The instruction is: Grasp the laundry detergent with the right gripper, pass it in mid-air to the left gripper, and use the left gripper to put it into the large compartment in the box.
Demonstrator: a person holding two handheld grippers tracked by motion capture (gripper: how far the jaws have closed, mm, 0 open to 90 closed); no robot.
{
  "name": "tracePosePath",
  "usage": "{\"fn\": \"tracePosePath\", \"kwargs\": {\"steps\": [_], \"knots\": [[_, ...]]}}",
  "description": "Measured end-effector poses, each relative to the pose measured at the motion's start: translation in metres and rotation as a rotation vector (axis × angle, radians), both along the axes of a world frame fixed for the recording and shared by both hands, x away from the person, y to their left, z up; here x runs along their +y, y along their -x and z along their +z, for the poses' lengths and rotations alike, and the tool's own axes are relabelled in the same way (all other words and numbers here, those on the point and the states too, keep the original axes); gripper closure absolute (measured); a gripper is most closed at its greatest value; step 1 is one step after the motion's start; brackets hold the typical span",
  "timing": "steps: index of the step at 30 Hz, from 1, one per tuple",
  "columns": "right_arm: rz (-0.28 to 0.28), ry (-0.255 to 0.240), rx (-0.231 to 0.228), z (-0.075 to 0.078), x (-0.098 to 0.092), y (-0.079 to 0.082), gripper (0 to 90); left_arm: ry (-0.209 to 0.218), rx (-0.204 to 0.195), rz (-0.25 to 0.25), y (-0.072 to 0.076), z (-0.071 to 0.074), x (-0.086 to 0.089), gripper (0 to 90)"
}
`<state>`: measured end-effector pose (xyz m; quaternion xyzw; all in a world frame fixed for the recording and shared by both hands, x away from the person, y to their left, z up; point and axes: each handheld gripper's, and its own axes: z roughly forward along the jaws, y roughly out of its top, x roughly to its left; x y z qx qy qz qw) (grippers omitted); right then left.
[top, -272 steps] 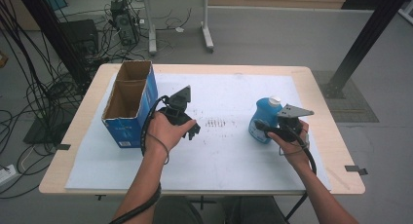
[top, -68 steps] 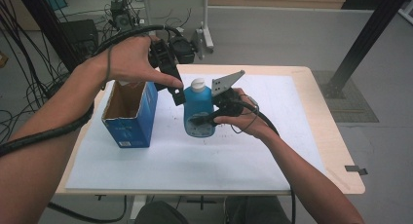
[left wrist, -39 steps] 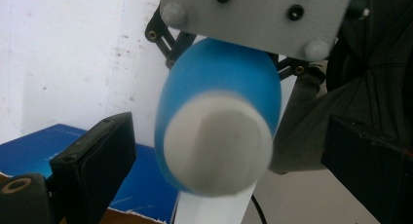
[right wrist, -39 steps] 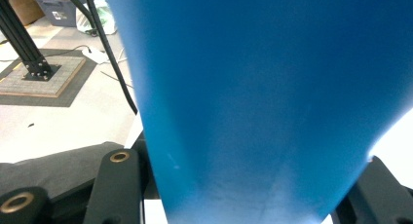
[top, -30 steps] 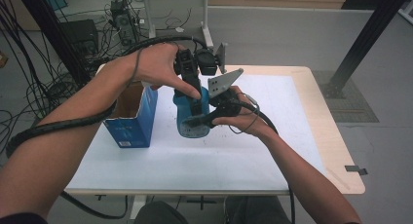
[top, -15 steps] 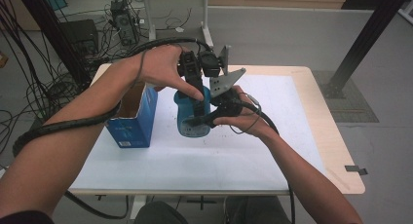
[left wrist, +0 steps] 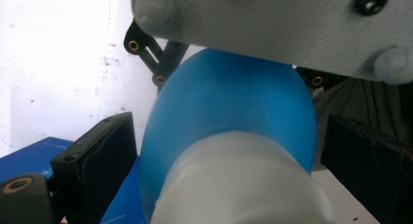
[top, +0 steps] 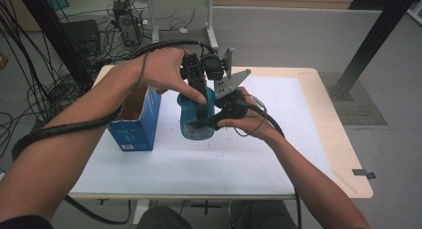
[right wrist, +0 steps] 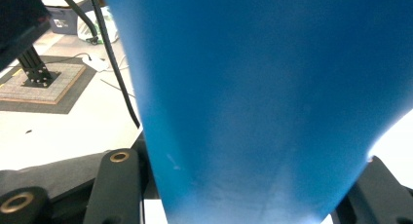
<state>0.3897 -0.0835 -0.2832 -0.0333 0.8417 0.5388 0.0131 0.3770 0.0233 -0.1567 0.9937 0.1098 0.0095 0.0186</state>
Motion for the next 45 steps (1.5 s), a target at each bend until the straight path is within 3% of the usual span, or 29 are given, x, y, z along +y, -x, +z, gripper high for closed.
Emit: {"fn": "tracePosePath", "kwargs": {"steps": [4, 27, 28, 45], "knots": [[-0.002, -0.001, -0.013, 0.0007, 0.0005, -0.0002, 44.2, -0.004, -0.001, -0.002, 0.0001, -0.0003, -0.0011, 6.5], [-0.001, 0.004, 0.005, 0.0018, -0.0025, 0.0006, 44.2, 0.006, -0.009, -0.007, -0.0004, 0.0039, -0.0039, 6.5], [0.002, 0.0, 0.021, 0.0019, -0.0026, 0.0014, 44.2, 0.007, -0.008, -0.008, -0.0003, 0.004, -0.0038, 6.5], [-0.002, 0.01, 0.013, 0.0007, 0.0, -0.0004, 44.2, 0.007, -0.014, -0.008, 0.0006, 0.0043, 0.0009, 6.6]]}}
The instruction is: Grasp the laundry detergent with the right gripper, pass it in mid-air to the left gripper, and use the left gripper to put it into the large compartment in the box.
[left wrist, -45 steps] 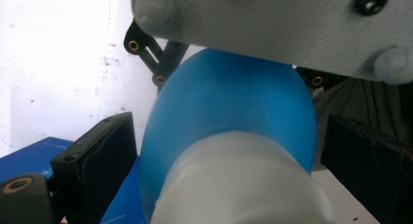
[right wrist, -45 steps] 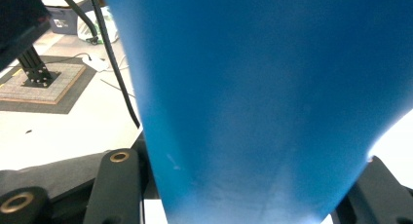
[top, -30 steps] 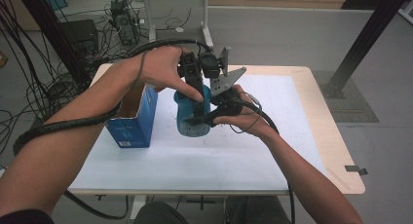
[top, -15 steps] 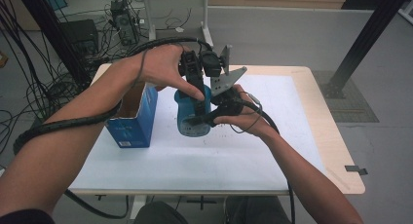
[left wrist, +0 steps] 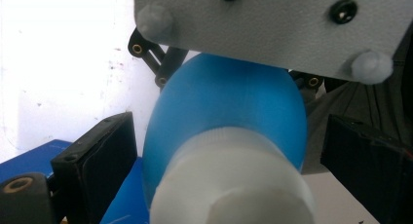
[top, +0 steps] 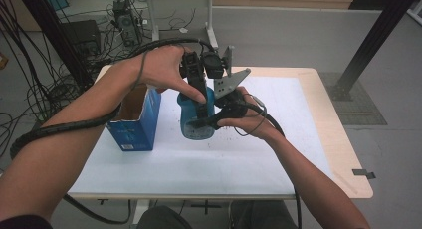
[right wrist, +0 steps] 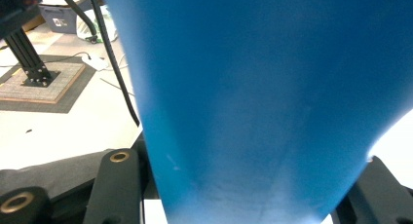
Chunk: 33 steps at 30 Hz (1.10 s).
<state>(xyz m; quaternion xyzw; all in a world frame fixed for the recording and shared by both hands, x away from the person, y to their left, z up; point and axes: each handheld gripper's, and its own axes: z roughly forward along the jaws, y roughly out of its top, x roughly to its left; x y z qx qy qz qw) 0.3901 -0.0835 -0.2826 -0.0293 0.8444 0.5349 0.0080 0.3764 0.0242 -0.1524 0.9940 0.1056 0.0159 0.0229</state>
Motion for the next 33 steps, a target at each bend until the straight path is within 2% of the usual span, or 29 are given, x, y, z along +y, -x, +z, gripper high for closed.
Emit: {"fn": "tracePosePath", "kwargs": {"steps": [33], "knots": [[-0.006, 0.0, -0.003, 0.0019, 0.0025, -0.0004, 44.2, -0.003, -0.014, 0.005, 0.0006, 0.0035, 0.0036, 6.8]]}}
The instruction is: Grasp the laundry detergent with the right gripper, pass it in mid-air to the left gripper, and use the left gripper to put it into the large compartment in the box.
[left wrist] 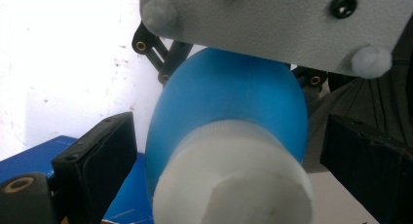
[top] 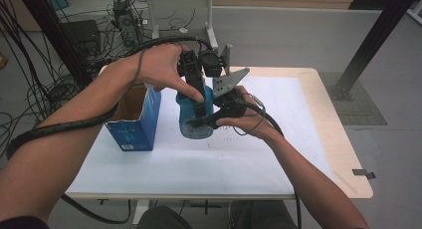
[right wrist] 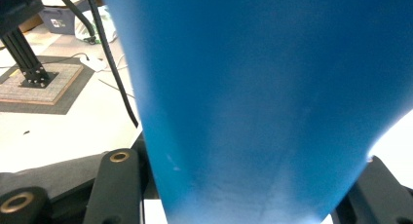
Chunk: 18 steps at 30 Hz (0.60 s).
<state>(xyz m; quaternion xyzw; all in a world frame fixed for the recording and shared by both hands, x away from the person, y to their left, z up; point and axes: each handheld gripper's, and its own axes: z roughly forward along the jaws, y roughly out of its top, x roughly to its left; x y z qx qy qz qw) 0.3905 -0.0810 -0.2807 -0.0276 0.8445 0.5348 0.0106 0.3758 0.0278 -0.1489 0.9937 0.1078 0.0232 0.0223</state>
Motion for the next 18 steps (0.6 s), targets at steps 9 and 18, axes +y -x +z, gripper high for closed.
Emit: {"fn": "tracePosePath", "kwargs": {"steps": [9, 18], "knots": [[0.002, 0.001, 0.0, 0.0008, 0.0004, 0.0003, 44.2, -0.003, -0.009, 0.001, 0.0001, 0.0007, 0.0006, 8.8], [0.002, -0.002, -0.007, 0.0013, 0.0, 0.0005, 44.2, -0.016, -0.016, -0.006, 0.0004, -0.001, -0.0015, 12.9]]}}
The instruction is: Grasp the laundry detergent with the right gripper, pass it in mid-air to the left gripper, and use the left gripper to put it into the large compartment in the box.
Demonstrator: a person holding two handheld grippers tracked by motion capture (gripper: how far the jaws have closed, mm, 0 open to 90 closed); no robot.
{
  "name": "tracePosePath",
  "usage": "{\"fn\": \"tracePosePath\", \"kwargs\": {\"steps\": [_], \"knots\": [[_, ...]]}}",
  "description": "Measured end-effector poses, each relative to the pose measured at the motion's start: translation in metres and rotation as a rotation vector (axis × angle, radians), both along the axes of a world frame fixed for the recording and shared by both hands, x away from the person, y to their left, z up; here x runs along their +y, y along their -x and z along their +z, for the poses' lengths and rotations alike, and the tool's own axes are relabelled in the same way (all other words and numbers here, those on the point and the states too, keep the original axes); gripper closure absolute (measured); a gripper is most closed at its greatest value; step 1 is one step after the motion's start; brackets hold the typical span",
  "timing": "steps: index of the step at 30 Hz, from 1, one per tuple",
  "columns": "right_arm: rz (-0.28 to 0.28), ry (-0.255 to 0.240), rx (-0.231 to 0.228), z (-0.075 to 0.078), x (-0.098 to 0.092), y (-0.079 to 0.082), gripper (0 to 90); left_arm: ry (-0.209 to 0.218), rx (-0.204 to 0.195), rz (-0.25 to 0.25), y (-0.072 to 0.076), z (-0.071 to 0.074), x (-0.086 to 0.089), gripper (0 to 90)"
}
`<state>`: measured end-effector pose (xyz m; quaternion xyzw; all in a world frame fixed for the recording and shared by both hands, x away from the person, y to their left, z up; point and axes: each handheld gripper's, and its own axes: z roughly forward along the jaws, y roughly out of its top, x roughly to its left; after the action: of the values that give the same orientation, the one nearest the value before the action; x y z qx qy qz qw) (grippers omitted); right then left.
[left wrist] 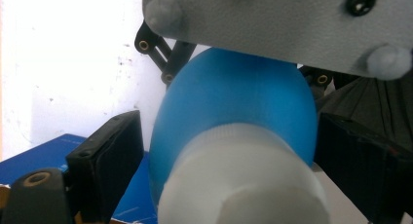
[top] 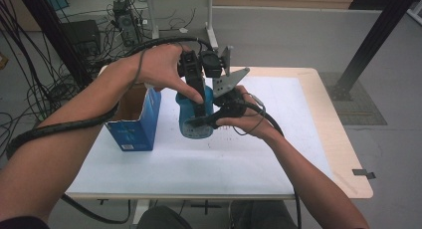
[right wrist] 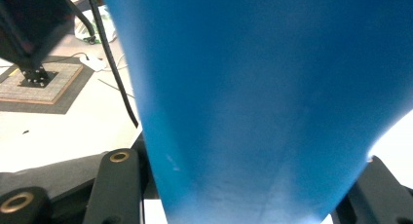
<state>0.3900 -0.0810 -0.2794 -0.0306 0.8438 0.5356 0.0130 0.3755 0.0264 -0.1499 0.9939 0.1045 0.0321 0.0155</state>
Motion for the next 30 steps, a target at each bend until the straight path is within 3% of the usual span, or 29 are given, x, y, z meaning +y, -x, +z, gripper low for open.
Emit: {"fn": "tracePosePath", "kwargs": {"steps": [11, 13, 16, 21, 30], "knots": [[0.004, -0.003, -0.007, 0.0005, -0.0005, 0.0001, 44.2, -0.01, -0.005, -0.004, -0.0004, -0.0006, -0.0006, 24.6], [0.011, -0.009, 0.011, 0.0006, 0.0002, 0.0016, 44.1, -0.011, -0.001, -0.002, -0.0003, -0.0016, -0.0006, 25.8], [0.001, -0.009, -0.029, 0.0002, 0.001, -0.0003, 44.1, -0.014, -0.001, -0.003, 0.0003, -0.0023, -0.0002, 26.6], [0.008, -0.009, 0.006, 0.0004, 0.0011, 0.0021, 44.1, -0.015, 0.002, -0.002, 0.0002, -0.0013, 0.0012, 31.5], [0.013, -0.008, -0.013, -0.0003, 0.0025, 0.0015, 44.1, -0.025, 0.007, -0.005, -0.0006, -0.0025, 0.0006, 35.0]]}}
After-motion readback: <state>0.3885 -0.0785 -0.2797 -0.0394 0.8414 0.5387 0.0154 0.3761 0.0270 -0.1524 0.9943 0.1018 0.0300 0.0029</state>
